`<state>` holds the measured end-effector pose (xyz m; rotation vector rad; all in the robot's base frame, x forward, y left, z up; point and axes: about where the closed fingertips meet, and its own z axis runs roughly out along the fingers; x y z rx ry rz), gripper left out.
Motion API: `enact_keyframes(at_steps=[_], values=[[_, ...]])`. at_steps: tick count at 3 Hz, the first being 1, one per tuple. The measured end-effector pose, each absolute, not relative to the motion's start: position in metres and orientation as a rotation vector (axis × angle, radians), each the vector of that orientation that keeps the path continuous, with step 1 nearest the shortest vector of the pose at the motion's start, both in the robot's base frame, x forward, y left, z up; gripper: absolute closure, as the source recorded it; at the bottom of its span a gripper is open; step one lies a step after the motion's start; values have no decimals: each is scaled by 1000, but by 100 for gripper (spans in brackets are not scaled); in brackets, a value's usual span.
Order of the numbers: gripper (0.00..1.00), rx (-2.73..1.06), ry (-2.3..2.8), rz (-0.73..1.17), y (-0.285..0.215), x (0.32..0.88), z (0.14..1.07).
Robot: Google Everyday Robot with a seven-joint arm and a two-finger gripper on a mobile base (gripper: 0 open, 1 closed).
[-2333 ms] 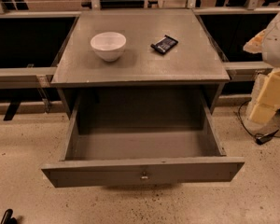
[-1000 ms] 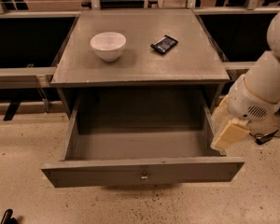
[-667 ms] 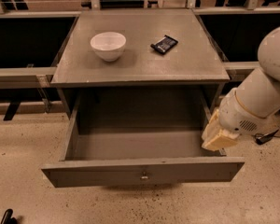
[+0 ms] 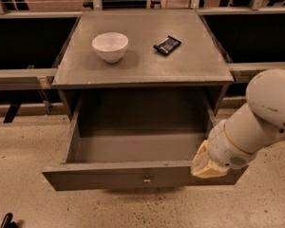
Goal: Close top drawer
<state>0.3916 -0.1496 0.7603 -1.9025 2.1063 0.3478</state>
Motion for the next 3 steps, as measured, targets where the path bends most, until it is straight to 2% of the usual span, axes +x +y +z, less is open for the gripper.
enact_keyframes(at_steps=[3], values=[[100,-2046,1956,410,-100,360,691]])
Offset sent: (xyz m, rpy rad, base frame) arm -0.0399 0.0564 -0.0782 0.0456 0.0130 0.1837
